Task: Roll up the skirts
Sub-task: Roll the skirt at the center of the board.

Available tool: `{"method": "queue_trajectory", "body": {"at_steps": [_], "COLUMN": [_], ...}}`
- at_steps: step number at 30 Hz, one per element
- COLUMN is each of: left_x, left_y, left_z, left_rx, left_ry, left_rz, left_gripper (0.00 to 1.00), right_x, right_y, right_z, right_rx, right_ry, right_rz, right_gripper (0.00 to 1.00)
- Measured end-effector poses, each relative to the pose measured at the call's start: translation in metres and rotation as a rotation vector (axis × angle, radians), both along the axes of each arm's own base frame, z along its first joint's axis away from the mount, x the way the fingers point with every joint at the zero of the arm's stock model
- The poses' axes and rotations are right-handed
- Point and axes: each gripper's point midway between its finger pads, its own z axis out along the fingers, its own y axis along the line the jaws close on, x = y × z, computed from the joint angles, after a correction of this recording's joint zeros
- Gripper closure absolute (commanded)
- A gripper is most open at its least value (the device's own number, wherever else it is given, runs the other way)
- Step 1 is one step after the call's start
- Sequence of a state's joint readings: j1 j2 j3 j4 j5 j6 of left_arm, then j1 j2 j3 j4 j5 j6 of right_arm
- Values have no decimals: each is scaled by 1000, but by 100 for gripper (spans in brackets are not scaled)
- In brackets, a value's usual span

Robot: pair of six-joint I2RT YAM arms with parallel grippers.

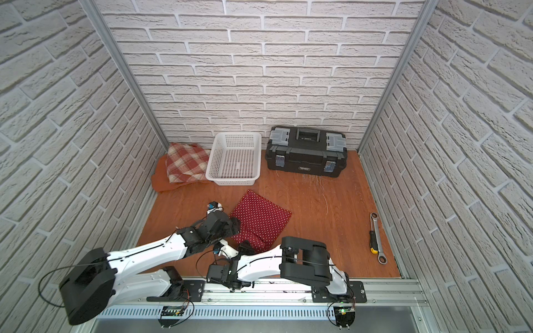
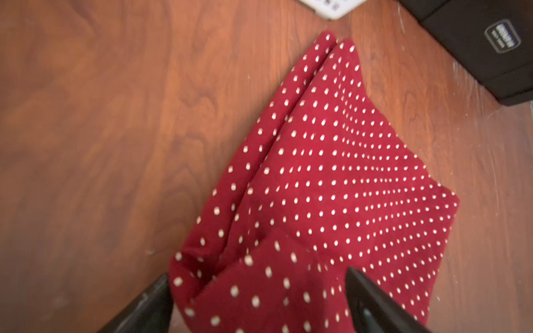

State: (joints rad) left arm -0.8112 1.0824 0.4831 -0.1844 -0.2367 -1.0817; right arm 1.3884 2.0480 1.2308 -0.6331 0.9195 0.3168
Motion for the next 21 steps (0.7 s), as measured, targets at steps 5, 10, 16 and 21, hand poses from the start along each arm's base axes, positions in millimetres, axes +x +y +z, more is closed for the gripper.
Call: {"method": "queue_trajectory", "body": {"at_steps": [5,10,16,21], "left_x": [1,-1,-3,-3], "left_y": [32,67,84,84], "left_z": [31,22,15,8], "left_rx": [-75,-60,-38,-34], "left_ry": [-56,-31,-6,9], "left_rz": [90,193,234,231], "left_gripper": [2,2,2,2], "right_x": [30,30,7,-38], "right_y": [-44,-48,-46,-23], "right_z": [-10,-10,-7,1], "right_rx": [-112,-131,-26,181], "right_ry": [38,47,221,518], "right_rz": [-107,-106,-67,5], "right_gripper": [98,98,98,98]}}
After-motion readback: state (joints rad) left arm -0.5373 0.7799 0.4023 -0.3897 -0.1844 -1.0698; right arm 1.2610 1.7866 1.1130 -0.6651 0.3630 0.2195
